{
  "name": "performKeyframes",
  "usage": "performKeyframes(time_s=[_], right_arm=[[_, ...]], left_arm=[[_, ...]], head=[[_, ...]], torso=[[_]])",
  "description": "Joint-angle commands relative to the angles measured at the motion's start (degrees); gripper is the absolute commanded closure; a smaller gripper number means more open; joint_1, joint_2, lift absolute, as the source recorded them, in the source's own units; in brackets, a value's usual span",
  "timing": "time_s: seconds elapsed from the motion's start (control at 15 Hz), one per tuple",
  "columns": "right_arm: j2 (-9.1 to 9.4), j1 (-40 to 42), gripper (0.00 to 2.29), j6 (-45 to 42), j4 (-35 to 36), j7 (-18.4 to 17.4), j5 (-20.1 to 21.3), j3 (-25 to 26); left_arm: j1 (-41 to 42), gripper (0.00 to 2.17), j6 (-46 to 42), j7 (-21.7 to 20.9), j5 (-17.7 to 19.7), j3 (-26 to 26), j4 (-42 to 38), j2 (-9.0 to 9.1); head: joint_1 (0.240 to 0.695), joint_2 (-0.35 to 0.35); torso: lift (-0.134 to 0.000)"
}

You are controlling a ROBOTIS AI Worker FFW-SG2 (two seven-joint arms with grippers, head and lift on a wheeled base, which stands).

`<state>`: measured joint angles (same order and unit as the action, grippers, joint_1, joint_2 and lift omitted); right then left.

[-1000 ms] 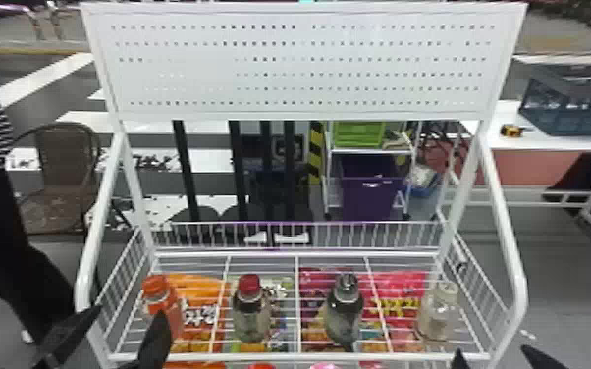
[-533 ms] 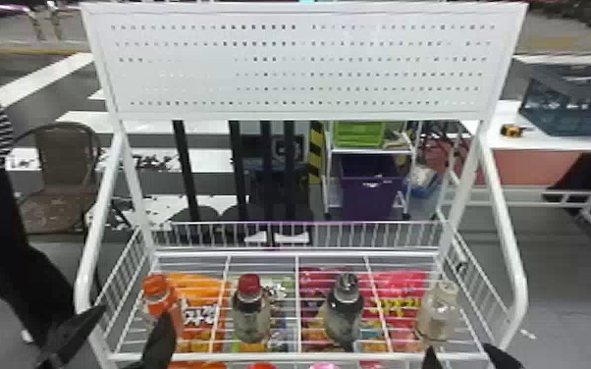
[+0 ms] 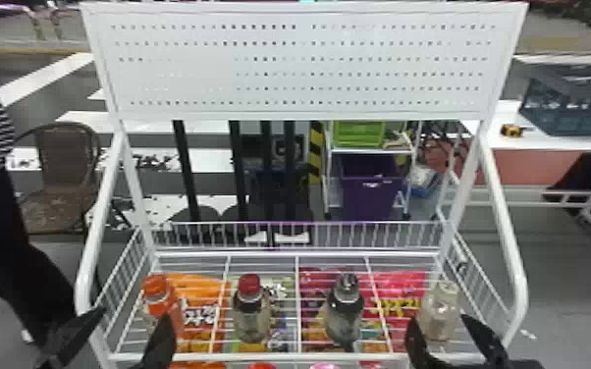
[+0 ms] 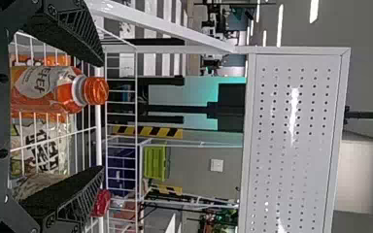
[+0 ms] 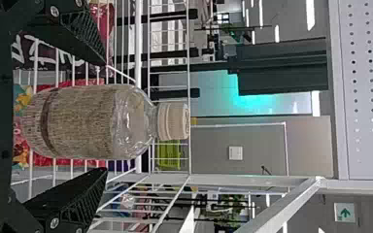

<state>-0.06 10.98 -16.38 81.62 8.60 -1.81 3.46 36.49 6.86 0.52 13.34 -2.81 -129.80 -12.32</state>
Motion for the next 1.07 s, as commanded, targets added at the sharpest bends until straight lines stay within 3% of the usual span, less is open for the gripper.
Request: performKeyframes(time_s=[0.0,0.2,0.47,0.53,0.8,1.0], right_arm=[[0.06,-2.36,0.13,0.17,-1.56,0.01,-0.04,-0.65],[-0.03,-4.12,0.16,1.05,-2.96,0.19,-0.13,-0.65],[-0.03,-3.5,1.04,1.4,-2.0,-0.6,-0.3,-0.83],[-0.2,-3.15,1.18,1.57,-1.91,-0.6,-0.39,-0.65],[-1.26,0.45,1.17,6.5,4.07,-0.6,-0.92,-0.12],[-1.78,6.6,1.16,15.64,16.11,-0.6,-1.36,0.58]], left_arm=[[0.16,0.13,0.13,-0.08,-0.07,0.0,-0.01,-0.07],[0.08,0.13,1.01,-0.17,-0.16,0.09,0.07,-0.16],[-0.01,0.13,1.01,-0.17,-0.25,0.09,0.07,-0.16],[-0.01,0.13,1.01,-0.17,-0.33,0.09,0.07,-0.07],[-0.01,0.13,1.01,-0.17,-0.51,0.44,0.07,-0.07],[-0.36,0.13,1.01,-0.08,-0.51,0.35,0.07,-0.07]], head=[[0.499,0.0],[0.499,0.0],[0.499,0.0],[0.499,0.0],[0.499,0.0],[0.499,0.0]], torso=[[0.0],[0.0],[0.0],[0.0],[0.0],[0.0]])
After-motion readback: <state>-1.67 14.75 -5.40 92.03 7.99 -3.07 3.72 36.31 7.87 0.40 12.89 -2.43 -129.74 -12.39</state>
